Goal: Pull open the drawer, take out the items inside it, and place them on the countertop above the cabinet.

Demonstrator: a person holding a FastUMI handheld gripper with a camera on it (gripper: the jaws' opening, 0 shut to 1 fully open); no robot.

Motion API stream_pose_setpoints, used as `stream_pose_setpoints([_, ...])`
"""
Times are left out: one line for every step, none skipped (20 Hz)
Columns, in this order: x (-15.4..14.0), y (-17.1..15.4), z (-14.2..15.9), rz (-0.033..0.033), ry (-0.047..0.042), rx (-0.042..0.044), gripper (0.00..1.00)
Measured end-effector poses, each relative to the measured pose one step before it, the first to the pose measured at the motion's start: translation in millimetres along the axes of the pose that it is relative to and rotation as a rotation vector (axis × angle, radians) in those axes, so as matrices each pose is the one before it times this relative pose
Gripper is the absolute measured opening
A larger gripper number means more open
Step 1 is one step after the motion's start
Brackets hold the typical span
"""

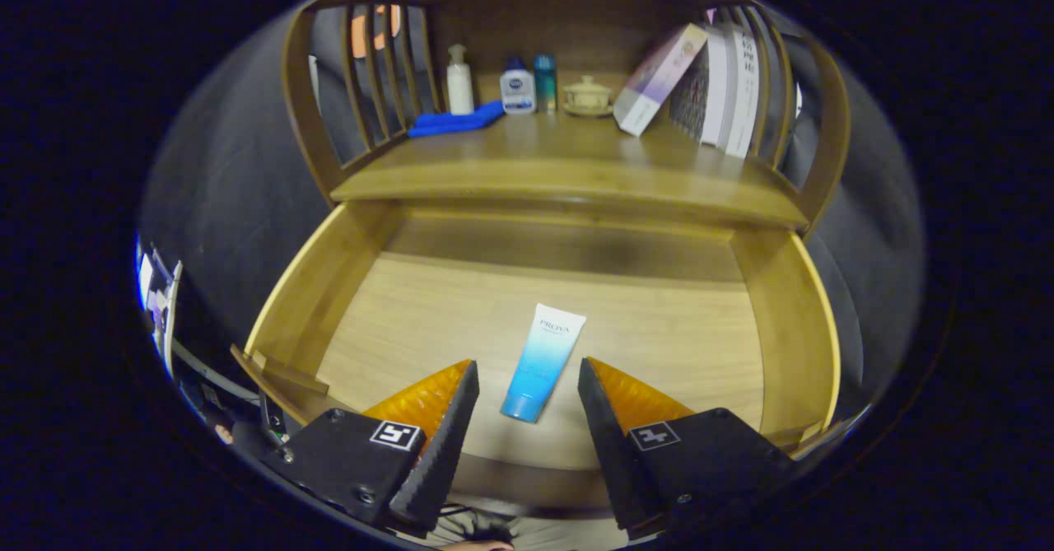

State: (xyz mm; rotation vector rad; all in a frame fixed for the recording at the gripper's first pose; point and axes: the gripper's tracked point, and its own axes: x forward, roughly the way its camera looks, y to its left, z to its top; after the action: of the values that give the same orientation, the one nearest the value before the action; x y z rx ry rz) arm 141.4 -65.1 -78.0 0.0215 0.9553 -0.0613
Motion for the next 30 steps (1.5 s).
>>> stream_pose_setpoints([5.84, -2.81, 1.25, -0.00652, 0.02841, 0.00581, 0.78])
stream_pose_setpoints([5.14, -0.71, 0.24, 0.00228, 0.02648, 0.0031, 0.78])
stream_pose_setpoints([4.12, -1.74, 0.76, -0.00802, 0.02482, -0.00234, 0.78])
stream_pose_setpoints([5.64, 1.0, -0.7, 0.00151, 0.02693, -0.00703, 0.78])
stream_pose_setpoints([4.08, -0.32, 0.22, -0.00509, 0.02564, -0.00101, 0.78])
stream_pose_setpoints([5.54, -0.22, -1.65, -0.00059, 0.02834, -0.00399, 0.78])
stream_pose_setpoints([4.99, 1.24, -1.18, 0.00462, 0.02554, 0.00559, 0.78])
stream_pose_setpoints([4.67, 1.63, -2.36, 0.00391, 0.02719, 0.01032, 0.78])
stream_pose_setpoints([4.43, -0.63, -2.12, 0.00176, 0.0289, 0.01512, 0.78])
stream_pose_setpoints([3.64, -1.34, -1.71, -0.00696, 0.02245, 0.01891, 0.78])
stream_pose_setpoints([2.88, -0.62, 0.05, -0.00103, 0.0205, 0.01211, 0.78])
stream_pose_setpoints([3.27, 0.21, -0.49, 0.00011, 0.02024, 0.00565, 0.78])
stream_pose_setpoints([2.81, -0.03, -1.48, -0.00238, 0.02306, -0.00266, 0.78])
stream_pose_setpoints([4.13, 1.98, -3.75, 0.00492, 0.03046, -0.00715, 0.77])
stream_pose_setpoints([3.07, 0.57, -4.55, -0.00203, 0.0334, -0.00382, 0.76])
stream_pose_setpoints([-3.87, -0.96, 2.26, -0.01077, -0.00213, -0.01101, 0.75])
stream_pose_setpoints([5.62, -2.07, 0.39, -0.01683, 0.0014, -0.02208, 0.73])
stream_pose_setpoints([-0.9, -1.53, -0.9, -0.0178, -0.00733, -0.0159, 0.71])
stream_pose_setpoints([-1.0, 0.47, -1.21, -0.00408, 0.00132, 0.00223, 0.63])
stream_pose_setpoints([2.05, 0.61, -0.62, 0.0, -0.00412, 0.00572, 0.58])
stream_pose_setpoints([-0.66, -0.22, 0.32, 0.0004, -0.00701, 0.00994, 0.52])
stream_pose_setpoints([-1.18, -0.4, -0.75, 0.00071, -0.00666, 0.01299, 0.51])
stream_pose_setpoints([-1.6, -0.55, 0.36, -0.00009, -0.00818, 0.01102, 0.51])
stream_pose_setpoints([-2.83, -1.49, -0.17, -0.00176, -0.011, 0.0057, 0.5])
stream_pose_setpoints([-5.26, -1.45, 0.78, 0.00222, -0.01235, 0.00654, 0.49])
stream_pose_setpoints([-6.05, -0.73, 1.61, 0.00569, -0.01344, 0.00616, 0.48])
stream_pose_setpoints([-6.34, -0.61, 2.76, 0.00655, -0.0146, 0.00714, 0.47])
stream_pose_setpoints([-7.56, -1.11, 3.71, 0.00411, -0.01626, 0.00563, 0.46])
stream_pose_setpoints([-7.35, -1.09, 4.53, 0.00145, -0.01517, 0.00147, 0.46])
stream_pose_setpoints([-7.3, -0.51, 4.89, -0.00192, -0.01636, 0.00025, 0.46])
